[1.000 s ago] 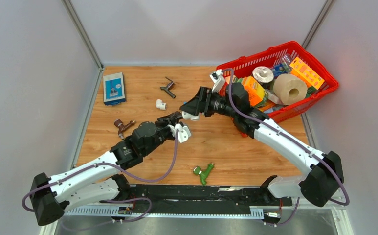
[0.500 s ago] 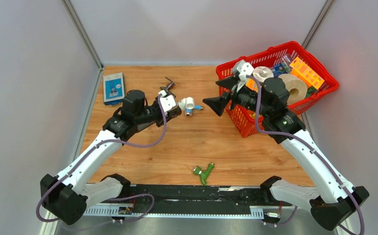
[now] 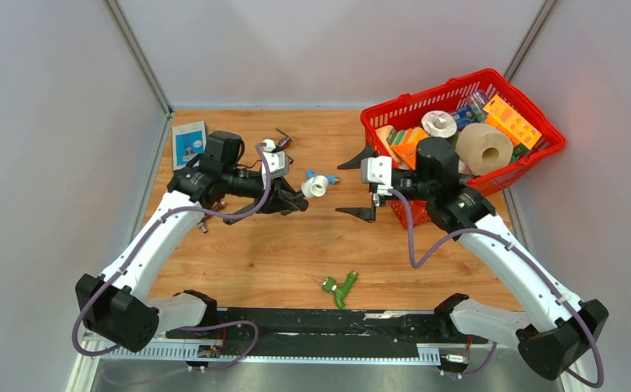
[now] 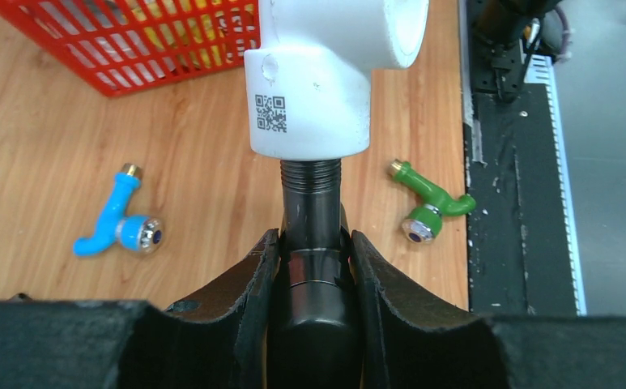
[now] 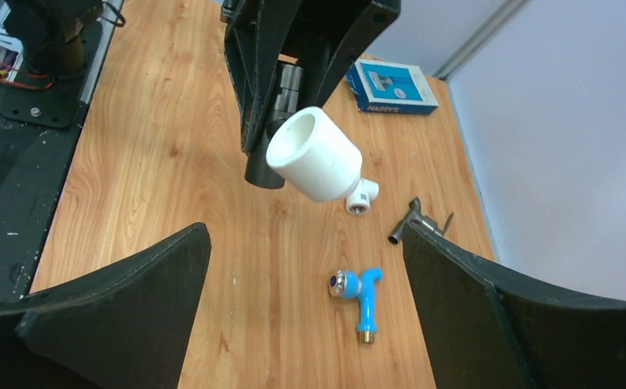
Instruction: Install the water faucets
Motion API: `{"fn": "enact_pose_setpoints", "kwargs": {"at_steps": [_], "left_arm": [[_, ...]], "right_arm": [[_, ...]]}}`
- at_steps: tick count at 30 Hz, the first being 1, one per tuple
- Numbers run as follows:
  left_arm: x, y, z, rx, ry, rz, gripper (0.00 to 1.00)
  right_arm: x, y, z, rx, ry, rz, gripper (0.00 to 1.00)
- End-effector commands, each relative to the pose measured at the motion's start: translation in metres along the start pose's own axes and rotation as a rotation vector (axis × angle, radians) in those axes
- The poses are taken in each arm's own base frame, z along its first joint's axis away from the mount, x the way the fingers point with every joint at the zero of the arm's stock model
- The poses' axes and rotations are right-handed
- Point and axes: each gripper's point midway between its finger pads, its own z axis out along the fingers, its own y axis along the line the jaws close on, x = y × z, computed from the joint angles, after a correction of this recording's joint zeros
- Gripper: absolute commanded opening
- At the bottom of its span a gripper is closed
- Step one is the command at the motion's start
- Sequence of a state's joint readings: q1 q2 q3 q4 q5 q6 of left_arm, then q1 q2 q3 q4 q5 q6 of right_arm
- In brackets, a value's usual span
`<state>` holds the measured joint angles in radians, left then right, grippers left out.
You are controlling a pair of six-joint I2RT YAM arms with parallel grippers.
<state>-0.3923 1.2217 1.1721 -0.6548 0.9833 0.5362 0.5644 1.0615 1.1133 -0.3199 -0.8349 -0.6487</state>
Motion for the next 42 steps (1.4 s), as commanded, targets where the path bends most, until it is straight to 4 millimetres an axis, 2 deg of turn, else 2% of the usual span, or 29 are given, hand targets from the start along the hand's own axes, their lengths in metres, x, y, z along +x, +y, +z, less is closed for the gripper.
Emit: {"fn": "enact_pose_setpoints", "kwargs": {"at_steps": [1, 14, 19, 24, 29, 33, 36, 37, 38, 39, 42], "left_arm": [[-0.031, -0.021, -0.008, 0.082, -0.106, 0.119, 0.00], [-0.032, -0.029, -0.006, 0.091, -0.126, 0.129, 0.00], [-0.029, -0.031, -0.002, 0.087, -0.100, 0.138, 0.00], [-0.025, -0.031, 0.000, 0.074, -0.074, 0.146, 0.00], [-0.024, -0.029, -0.001, 0.028, -0.045, 0.175, 0.00], [-0.018, -0.022, 0.000, -0.076, 0.013, 0.220, 0.00], [-0.019, -0.012, -0.005, -0.215, 0.023, 0.271, 0.00], [-0.024, -0.008, -0.006, -0.248, 0.003, 0.295, 0.00], [-0.021, -0.007, -0.009, -0.301, 0.009, 0.295, 0.00], [-0.028, -0.004, -0.012, -0.339, -0.013, 0.323, 0.00], [-0.025, -0.001, -0.023, -0.473, 0.008, 0.398, 0.00]], "right_arm": [[-0.023, 0.007, 0.016, -0.123, -0.082, -0.140, 0.93], [-0.025, 0.009, 0.047, -0.207, -0.069, -0.172, 0.84], [-0.032, 0.011, 0.052, -0.230, -0.084, -0.161, 0.79], [-0.028, 0.013, 0.054, -0.242, -0.074, -0.114, 0.63], [-0.020, 0.015, 0.053, -0.227, -0.038, -0.040, 0.52], [-0.018, 0.009, 0.059, -0.191, 0.006, 0.180, 0.30], [-0.016, 0.000, 0.066, -0.117, 0.061, 0.457, 0.02], [-0.011, -0.006, 0.069, -0.061, 0.088, 0.571, 0.00], [-0.005, -0.011, 0.071, -0.005, 0.115, 0.673, 0.00], [0.004, -0.014, 0.072, 0.059, 0.144, 0.787, 0.00], [0.021, -0.006, 0.079, 0.123, 0.164, 1.058, 0.00]]}}
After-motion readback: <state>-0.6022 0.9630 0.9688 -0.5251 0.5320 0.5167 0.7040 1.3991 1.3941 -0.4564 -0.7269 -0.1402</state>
